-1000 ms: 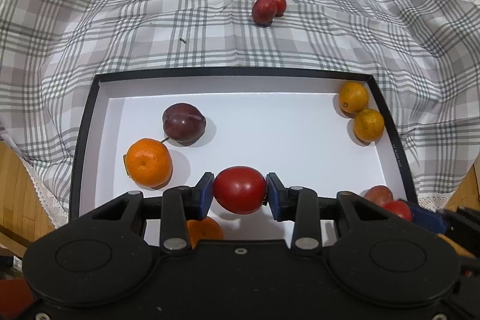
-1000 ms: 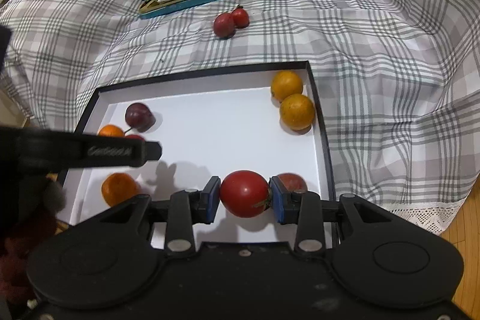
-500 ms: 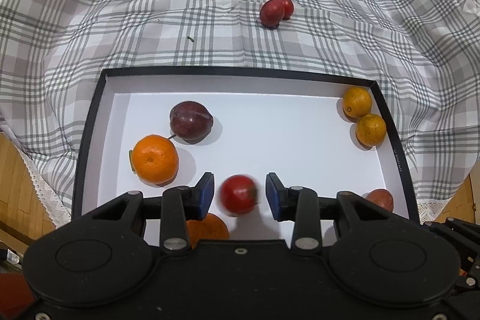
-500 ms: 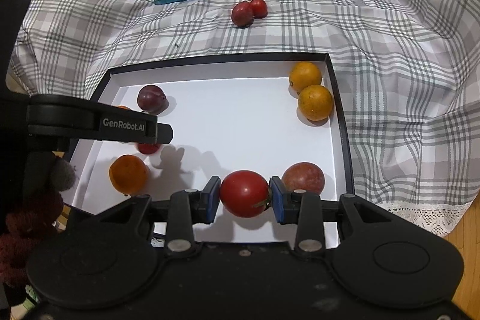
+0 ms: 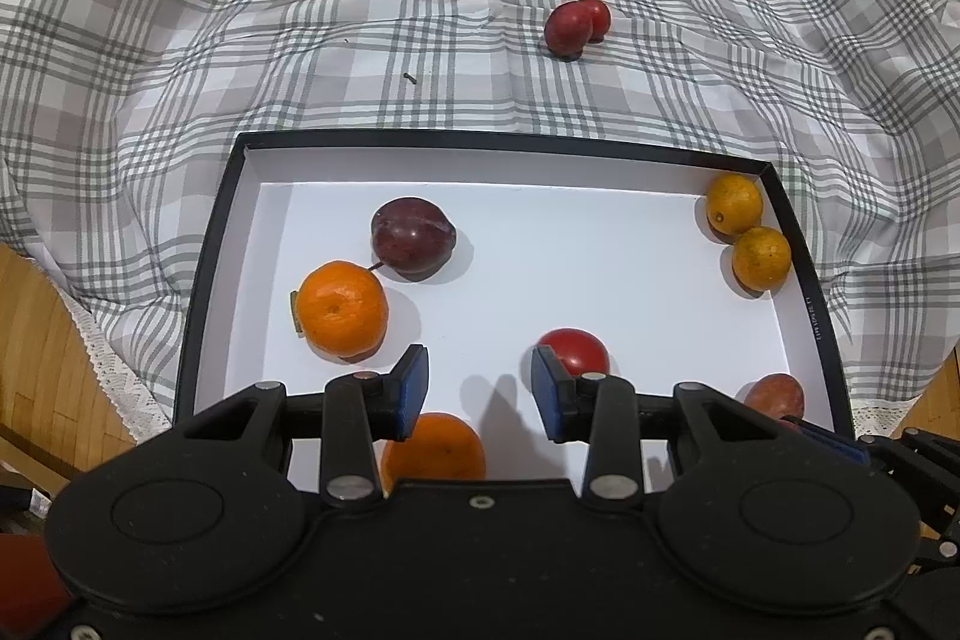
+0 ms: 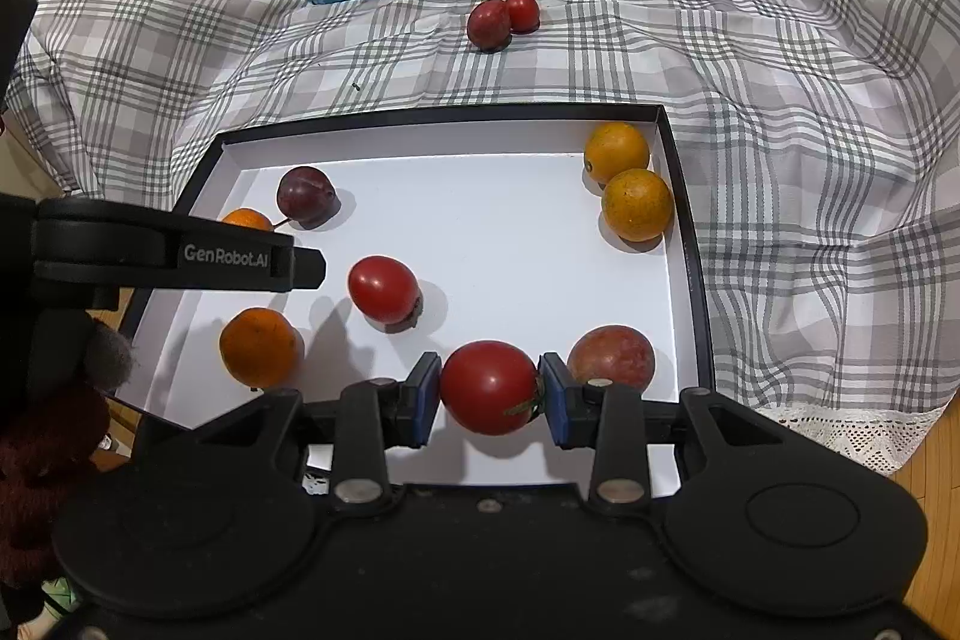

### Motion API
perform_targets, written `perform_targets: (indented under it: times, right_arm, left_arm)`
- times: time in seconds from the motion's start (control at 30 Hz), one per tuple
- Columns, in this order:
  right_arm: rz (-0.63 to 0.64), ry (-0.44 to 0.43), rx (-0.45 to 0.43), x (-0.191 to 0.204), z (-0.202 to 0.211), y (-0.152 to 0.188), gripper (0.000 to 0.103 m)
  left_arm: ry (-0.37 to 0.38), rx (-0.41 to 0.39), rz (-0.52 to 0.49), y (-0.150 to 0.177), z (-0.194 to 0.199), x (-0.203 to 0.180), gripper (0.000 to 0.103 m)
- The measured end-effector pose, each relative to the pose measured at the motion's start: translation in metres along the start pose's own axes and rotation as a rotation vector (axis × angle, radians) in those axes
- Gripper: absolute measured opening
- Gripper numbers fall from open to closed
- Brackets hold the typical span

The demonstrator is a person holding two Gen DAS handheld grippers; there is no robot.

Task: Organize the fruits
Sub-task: 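Carry both cherry tomatoes over the white tray and release them, then withdraw both grippers from the tray toward the last two fruits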

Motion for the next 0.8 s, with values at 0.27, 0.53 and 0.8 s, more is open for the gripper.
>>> perform_targets:
  times: [0.27, 0.53, 0.8]
  right_arm:
    - [0.002, -0.01, -0.011, 0.003, 0.001, -0.003, 0.038]
    - [-0.003, -0.011, -0.019, 0.0, 0.004, -0.007, 0.038]
    - [-0.032, 0.005, -0.043, -0.007, 0.006, -0.018, 0.038]
  left_arm:
    - [-0.015, 0.0, 0.0, 0.001, 0.001, 0.002, 0.046]
    - [-0.037, -0.006, 0.001, 0.001, 0.004, 0.006, 0.046]
    - [-0.05, -0.011, -0.002, 0.0, 0.006, 0.009, 0.046]
Point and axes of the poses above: each gripper's, at about its wrist camera, not at the fingertips, and z roughly against the way its jaws point, x to its left, y to its underside, the point moved 5 cm from there along -z, roughly the way its jaws point, and after that the axes turned 7 degrees about x, right-handed, at the moved point
